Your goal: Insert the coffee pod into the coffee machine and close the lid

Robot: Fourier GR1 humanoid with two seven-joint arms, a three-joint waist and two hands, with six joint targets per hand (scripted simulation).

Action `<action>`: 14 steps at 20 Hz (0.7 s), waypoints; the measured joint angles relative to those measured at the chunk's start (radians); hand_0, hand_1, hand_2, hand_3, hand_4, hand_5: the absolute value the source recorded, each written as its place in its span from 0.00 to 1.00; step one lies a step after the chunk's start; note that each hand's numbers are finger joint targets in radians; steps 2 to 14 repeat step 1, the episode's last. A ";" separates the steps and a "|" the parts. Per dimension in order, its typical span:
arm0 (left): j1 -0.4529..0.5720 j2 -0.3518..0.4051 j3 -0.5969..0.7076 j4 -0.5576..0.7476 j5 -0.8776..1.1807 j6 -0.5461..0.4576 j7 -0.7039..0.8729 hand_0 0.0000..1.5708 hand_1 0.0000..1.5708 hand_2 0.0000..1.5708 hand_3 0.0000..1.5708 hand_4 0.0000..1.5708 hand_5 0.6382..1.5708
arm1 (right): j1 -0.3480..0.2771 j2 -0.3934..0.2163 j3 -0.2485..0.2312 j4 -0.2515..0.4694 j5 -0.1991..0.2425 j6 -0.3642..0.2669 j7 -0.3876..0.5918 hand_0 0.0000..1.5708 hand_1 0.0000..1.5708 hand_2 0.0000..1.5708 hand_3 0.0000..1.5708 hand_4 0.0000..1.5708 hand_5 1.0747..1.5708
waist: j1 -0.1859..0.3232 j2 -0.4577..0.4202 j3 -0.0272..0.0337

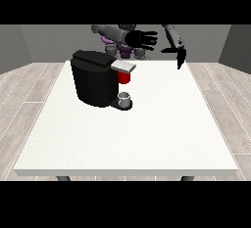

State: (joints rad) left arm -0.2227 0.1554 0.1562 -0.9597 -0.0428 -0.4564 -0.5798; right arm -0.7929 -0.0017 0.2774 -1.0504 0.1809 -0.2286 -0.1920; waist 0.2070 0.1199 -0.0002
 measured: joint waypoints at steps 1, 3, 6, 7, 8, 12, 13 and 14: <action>-0.003 0.002 -0.001 0.009 -0.004 0.001 -0.012 0.00 0.00 0.00 0.00 0.11 1.00 | 0.015 0.000 0.030 -0.014 -0.013 0.006 -0.020 0.00 0.00 0.00 0.00 0.29 1.00 | -0.001 0.006 0.0000; -0.003 0.002 -0.001 0.009 -0.004 0.001 -0.012 0.00 0.00 0.00 0.00 0.11 1.00 | 0.015 0.000 0.030 -0.014 -0.013 0.006 -0.020 0.00 0.00 0.00 0.00 0.29 1.00 | -0.001 0.006 0.0000; -0.003 0.002 -0.001 0.009 -0.004 0.001 -0.012 0.00 0.00 0.00 0.00 0.11 1.00 | 0.015 0.000 0.030 -0.014 -0.013 0.006 -0.020 0.00 0.00 0.00 0.00 0.29 1.00 | -0.001 0.006 0.0000; -0.003 0.002 -0.001 0.009 -0.004 0.001 -0.012 0.00 0.00 0.00 0.00 0.11 1.00 | 0.015 0.000 0.030 -0.014 -0.013 0.006 -0.020 0.00 0.00 0.00 0.00 0.29 1.00 | -0.001 0.006 0.0000; -0.003 0.002 -0.001 0.009 -0.004 0.001 -0.012 0.00 0.00 0.00 0.00 0.11 1.00 | 0.015 0.000 0.030 -0.014 -0.013 0.006 -0.020 0.00 0.00 0.00 0.00 0.29 1.00 | -0.001 0.006 0.0000; -0.003 0.002 -0.001 0.009 -0.004 0.001 -0.012 0.00 0.00 0.00 0.00 0.11 1.00 | 0.015 0.000 0.030 -0.014 -0.013 0.006 -0.020 0.00 0.00 0.00 0.00 0.29 1.00 | -0.001 0.006 0.0000; -0.003 0.002 -0.001 0.009 -0.004 0.001 -0.012 0.00 0.00 0.00 0.00 0.11 1.00 | 0.015 0.000 0.030 -0.014 -0.013 0.006 -0.020 0.00 0.00 0.00 0.00 0.29 1.00 | -0.001 0.006 0.0000; -0.003 0.002 -0.001 0.009 -0.004 0.001 -0.012 0.00 0.00 0.00 0.00 0.11 1.00 | 0.015 0.000 0.030 -0.014 -0.013 0.006 -0.020 0.00 0.00 0.00 0.00 0.29 1.00 | -0.001 0.006 0.0000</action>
